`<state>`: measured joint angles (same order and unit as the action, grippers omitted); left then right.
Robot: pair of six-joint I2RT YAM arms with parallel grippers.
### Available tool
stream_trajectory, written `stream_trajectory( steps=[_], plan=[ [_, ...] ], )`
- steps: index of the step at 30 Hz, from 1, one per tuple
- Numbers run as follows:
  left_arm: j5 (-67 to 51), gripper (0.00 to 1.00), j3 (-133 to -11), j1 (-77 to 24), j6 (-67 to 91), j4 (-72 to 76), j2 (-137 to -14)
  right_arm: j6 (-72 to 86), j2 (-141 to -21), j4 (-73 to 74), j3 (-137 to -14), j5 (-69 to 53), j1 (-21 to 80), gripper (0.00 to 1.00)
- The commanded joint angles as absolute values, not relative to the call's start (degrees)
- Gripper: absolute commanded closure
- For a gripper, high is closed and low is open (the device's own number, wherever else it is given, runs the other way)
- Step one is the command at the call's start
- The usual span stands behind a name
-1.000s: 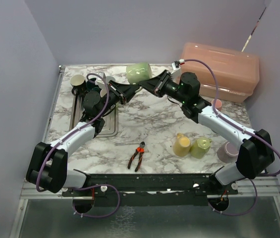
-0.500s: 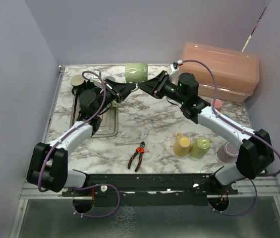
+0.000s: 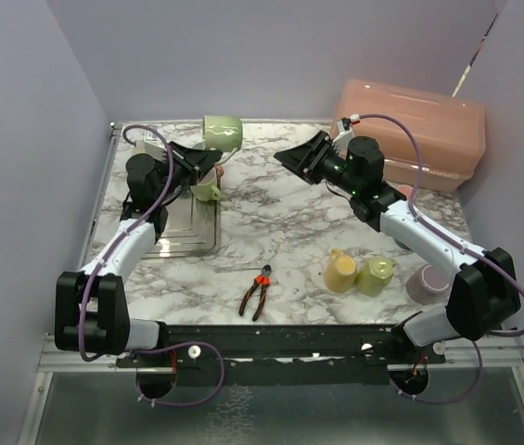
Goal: Turn the mug right side up
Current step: Place the cup on the tray.
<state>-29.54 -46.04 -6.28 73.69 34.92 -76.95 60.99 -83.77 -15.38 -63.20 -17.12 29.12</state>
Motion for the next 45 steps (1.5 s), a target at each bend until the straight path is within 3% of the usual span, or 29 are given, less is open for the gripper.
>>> stream_trajectory(
  steps=[1,7,17,25,38,45],
  plan=[
    [-29.8,1.0,-54.7,-2.4,56.6,16.0,-74.3,55.7,-81.0,-9.9,-64.7,-13.8,28.9,0.49],
    [-17.9,1.0,-65.9,0.7,37.8,-10.9,-74.4,52.5,-80.6,-6.1,-65.5,-11.0,28.2,0.49],
    [4.1,1.0,-63.7,0.8,27.4,-26.1,-69.9,52.3,-81.7,-4.2,-64.8,-11.0,26.7,0.49],
    [8.2,1.0,-59.3,0.9,25.3,-26.2,-70.8,53.2,-82.0,-2.7,-64.0,-11.2,26.5,0.49],
    [11.1,1.0,-57.0,-4.2,24.0,-14.0,-81.0,53.4,-83.3,-1.3,-64.0,-12.9,26.5,0.49],
    [24.2,1.0,-56.1,-11.2,22.0,-10.5,-84.7,53.1,-83.7,-0.5,-64.1,-12.5,26.5,0.49]
  ],
)
